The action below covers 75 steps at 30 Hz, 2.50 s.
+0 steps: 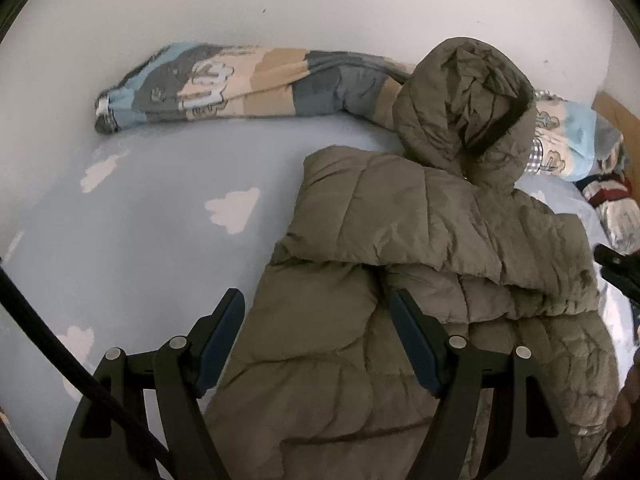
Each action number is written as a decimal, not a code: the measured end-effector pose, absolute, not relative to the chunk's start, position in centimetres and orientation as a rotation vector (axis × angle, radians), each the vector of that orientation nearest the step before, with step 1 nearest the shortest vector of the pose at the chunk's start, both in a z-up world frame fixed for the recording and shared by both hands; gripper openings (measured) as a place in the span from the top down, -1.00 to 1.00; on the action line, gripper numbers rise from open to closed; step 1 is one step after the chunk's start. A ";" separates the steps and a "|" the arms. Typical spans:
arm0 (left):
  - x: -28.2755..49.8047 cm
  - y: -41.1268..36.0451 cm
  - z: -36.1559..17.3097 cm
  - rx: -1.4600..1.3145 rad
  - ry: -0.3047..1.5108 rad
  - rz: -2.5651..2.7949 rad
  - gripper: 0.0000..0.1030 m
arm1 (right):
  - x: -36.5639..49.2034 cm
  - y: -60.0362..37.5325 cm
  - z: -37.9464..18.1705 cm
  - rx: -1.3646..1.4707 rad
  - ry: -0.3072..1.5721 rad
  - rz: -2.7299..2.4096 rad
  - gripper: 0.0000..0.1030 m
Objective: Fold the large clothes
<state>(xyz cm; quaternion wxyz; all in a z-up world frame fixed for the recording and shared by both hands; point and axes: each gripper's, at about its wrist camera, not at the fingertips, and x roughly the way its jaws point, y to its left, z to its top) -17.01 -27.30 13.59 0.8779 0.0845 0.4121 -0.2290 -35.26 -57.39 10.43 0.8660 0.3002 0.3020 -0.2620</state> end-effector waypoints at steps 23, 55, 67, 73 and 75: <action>-18.8 -28.4 15.1 0.288 0.735 -0.456 -0.45 | -27.9 -51.8 7.5 0.370 0.813 -0.549 -0.13; -25.6 -21.2 17.1 0.226 0.833 -0.519 -0.45 | -56.9 -51.9 10.0 0.621 0.746 -0.617 -0.37; -29.6 -2.0 11.0 -0.161 1.106 -0.367 -0.62 | -69.5 -53.4 6.0 0.901 0.682 -0.624 -0.42; -29.8 0.3 8.3 -0.317 1.192 -0.391 -0.62 | -69.7 -53.2 3.4 1.038 0.667 -0.551 -0.42; -29.8 -0.7 7.9 -0.342 1.210 -0.439 -0.62 | -69.7 -52.9 2.6 1.083 0.656 -0.526 -0.42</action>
